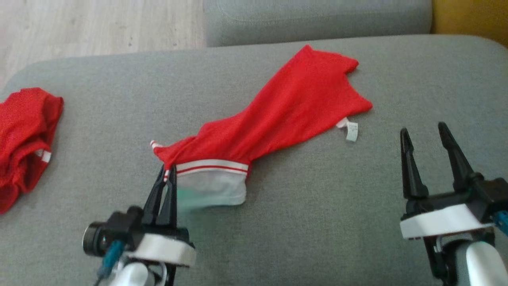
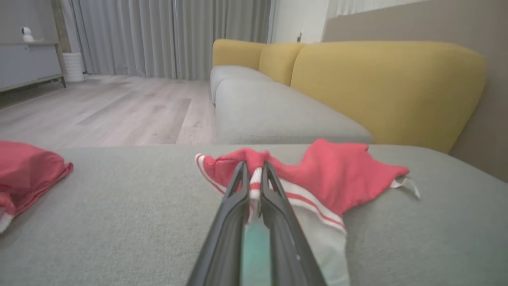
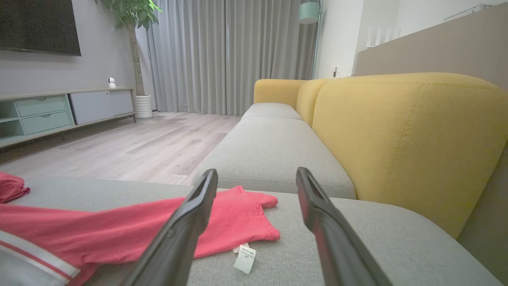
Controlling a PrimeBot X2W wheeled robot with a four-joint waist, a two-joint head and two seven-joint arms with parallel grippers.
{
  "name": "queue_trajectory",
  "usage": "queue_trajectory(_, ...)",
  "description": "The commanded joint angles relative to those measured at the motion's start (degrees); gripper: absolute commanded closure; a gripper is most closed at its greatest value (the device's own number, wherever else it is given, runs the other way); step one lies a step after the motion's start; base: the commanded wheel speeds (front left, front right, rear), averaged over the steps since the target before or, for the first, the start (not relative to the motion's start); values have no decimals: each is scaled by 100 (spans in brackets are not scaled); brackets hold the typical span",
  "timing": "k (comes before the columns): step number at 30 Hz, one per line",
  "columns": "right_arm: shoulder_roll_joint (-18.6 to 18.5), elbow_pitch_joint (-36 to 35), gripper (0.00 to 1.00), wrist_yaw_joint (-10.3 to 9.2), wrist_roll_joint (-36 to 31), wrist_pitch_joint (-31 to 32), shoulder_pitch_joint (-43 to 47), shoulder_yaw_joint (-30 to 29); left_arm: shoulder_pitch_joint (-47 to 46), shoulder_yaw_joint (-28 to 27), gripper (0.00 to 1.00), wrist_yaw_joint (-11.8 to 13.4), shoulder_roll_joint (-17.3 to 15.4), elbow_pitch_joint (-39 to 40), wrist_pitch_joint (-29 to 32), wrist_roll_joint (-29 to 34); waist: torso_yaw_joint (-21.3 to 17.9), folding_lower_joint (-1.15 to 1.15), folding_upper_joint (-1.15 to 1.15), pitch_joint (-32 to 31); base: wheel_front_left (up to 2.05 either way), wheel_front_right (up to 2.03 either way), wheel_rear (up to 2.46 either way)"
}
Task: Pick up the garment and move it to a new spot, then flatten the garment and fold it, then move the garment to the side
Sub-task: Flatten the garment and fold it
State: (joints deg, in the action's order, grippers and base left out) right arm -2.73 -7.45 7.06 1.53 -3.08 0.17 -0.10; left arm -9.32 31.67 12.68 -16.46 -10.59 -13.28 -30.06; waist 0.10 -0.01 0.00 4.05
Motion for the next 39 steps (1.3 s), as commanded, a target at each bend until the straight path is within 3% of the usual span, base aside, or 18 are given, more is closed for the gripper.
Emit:
queue_trajectory(1, -15, -188, 0, 43, 57, -40, -85, 92, -56, -161, 100, 105, -198, 519, -81, 113, 45, 1, 0, -83, 0, 0, 0)
queue_trajectory(6, -15, -222, 0, 43, 68, -18, -16, 18, 518, -106, 100, 494, -560, 1932, 175, 355, 1, 1, 0, -114, 0, 0, 0)
queue_trajectory(9, -15, -246, 0, 43, 72, -10, -40, 33, 763, -191, 100, 622, -659, 2158, 389, 206, -111, 1, 0, -36, 0, 0, 0)
queue_trajectory(21, -15, -229, 0, 43, 13, -21, -261, 94, -37, -748, 100, 67, -523, -501, 52, -415, -437, 1, 0, 455, 0, 0, 0)
queue_trajectory(22, -15, -213, 0, 43, 12, -29, -261, 99, -118, -755, 88, 20, -487, -653, 18, -418, -439, 1, 0, 466, 0, 0, 0)
queue_trajectory(23, -15, -195, 0, 43, 16, -40, -260, 106, -192, -763, 57, -32, -445, -768, -20, -415, -433, 1, 0, 470, 0, 0, 0)
queue_trajectory(24, -15, -173, 0, 43, 26, -53, -256, 111, -259, -767, 10, -76, -398, -849, -59, -396, -417, 1, 0, 461, 0, 0, 0)
queue_trajectory(25, -15, -146, 0, 43, 31, -66, -248, 119, -308, -765, 0, -116, -353, -915, -89, -369, -396, 1, 0, 441, 0, 0, 0)
queue_trajectory(32, -15, 171, 0, 43, 78, -194, -133, 131, -345, -705, 0, -323, -88, -889, -166, -65, -146, 1, 0, 127, 0, 0, 0)
queue_trajectory(39, -15, 535, 0, 43, 102, -367, 129, 29, 206, -696, 0, -321, 129, -406, -170, 159, 165, 1, 0, -360, 0, 0, 0)
